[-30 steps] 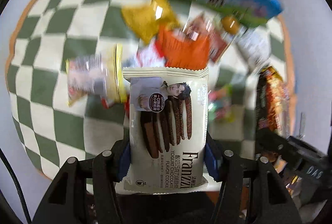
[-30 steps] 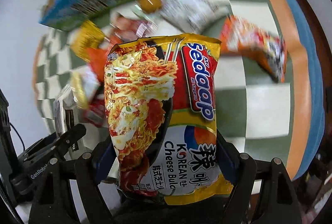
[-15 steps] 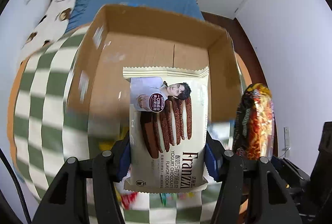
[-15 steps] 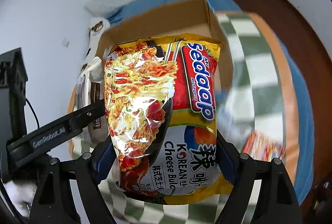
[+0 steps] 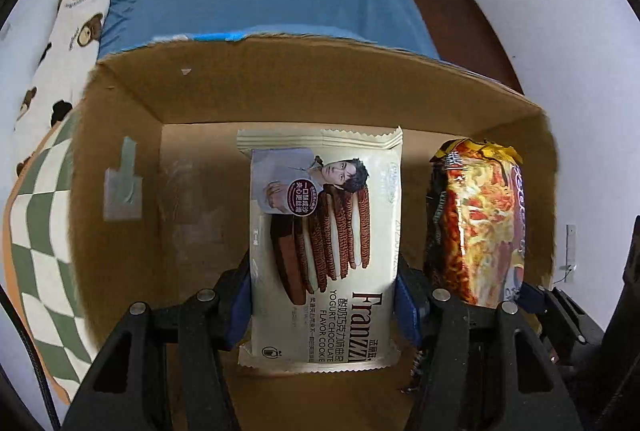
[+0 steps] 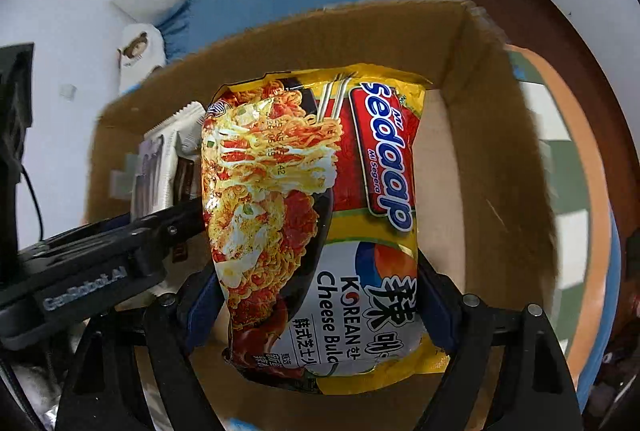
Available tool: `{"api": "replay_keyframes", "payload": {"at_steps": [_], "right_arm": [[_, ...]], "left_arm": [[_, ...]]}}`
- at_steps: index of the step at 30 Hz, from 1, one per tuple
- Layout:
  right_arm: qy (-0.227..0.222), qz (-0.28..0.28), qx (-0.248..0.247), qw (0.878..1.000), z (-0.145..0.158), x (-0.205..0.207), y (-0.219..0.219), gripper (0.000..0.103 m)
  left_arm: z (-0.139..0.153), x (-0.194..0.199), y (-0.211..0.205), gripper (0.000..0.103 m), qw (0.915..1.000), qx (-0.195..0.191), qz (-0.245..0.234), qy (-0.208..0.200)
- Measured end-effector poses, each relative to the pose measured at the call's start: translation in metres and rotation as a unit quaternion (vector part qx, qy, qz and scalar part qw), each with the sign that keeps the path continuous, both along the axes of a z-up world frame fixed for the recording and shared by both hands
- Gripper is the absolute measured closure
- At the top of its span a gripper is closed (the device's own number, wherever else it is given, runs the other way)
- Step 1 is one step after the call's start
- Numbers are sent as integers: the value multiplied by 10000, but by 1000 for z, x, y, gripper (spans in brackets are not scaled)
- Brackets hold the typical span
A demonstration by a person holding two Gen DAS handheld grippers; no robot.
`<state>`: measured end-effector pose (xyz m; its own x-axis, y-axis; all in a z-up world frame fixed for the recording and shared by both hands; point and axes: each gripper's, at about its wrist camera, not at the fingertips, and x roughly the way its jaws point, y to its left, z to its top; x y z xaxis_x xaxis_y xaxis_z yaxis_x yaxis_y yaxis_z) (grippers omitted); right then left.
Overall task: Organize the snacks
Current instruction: 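Carry both packs into the cardboard box and open both tools, then lift both tools out of the box back toward the snack pile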
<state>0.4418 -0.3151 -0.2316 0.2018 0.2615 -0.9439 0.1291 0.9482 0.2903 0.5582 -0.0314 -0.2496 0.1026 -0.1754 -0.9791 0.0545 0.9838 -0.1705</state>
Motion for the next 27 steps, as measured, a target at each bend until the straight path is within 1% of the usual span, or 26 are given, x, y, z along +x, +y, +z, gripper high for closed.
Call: {"api": "replay_keyframes", "payload": {"at_steps": [2, 3, 4, 6, 10, 11, 12, 13, 14, 15, 18, 23, 26, 27], "right_arm": [[74, 49, -50, 9999, -16, 5, 5, 17], [100, 74, -80, 9999, -28, 10, 19, 17], [129, 92, -103, 9998, -40, 25, 38, 17], [176, 148, -100, 9997, -49, 33, 37, 17], [238, 430, -98, 9987, -71, 48, 42, 15], [223, 523, -207, 9982, -74, 50, 41, 8], [199, 573, -308, 9977, -74, 51, 45, 5], [157, 611, -302, 9975, -75, 53, 42, 4], [175, 620, -292, 9975, -76, 54, 39, 4], [196, 617, -306, 9974, -77, 55, 37, 4], [207, 640, -342, 9971, -76, 53, 28, 4], [170, 534, -404, 9976, -60, 32, 9, 4], [-30, 505, -543, 9972, -40, 18, 0, 4], [-98, 485, -585, 9971, -29, 13, -1, 4]], "left_arm": [[-11, 9, 3, 47, 9999, 58, 26, 101], [-16, 12, 4, 47, 9998, 137, 33, 132], [-21, 15, 4, 47, 9997, 170, 43, 159], [-30, 21, 7, 46, 9995, 182, 93, 234], [-38, 27, 10, 45, 9993, 265, 156, 213], [-40, 27, 9, 41, 9992, 264, 208, 205], [-40, 28, 10, 33, 9991, 272, 267, 180], [-40, 29, 10, 28, 9990, 304, 286, 148], [-40, 29, 10, 21, 9990, 339, 286, 107], [-38, 28, 10, 19, 9988, 392, 295, 38], [-37, 26, 12, 19, 9985, 435, 341, -47], [-22, 13, 15, 19, 9968, 546, 451, -362], [-6, -1, 11, 19, 9955, 604, 489, -544], [-1, -6, 12, 19, 9947, 648, 507, -624]]}}
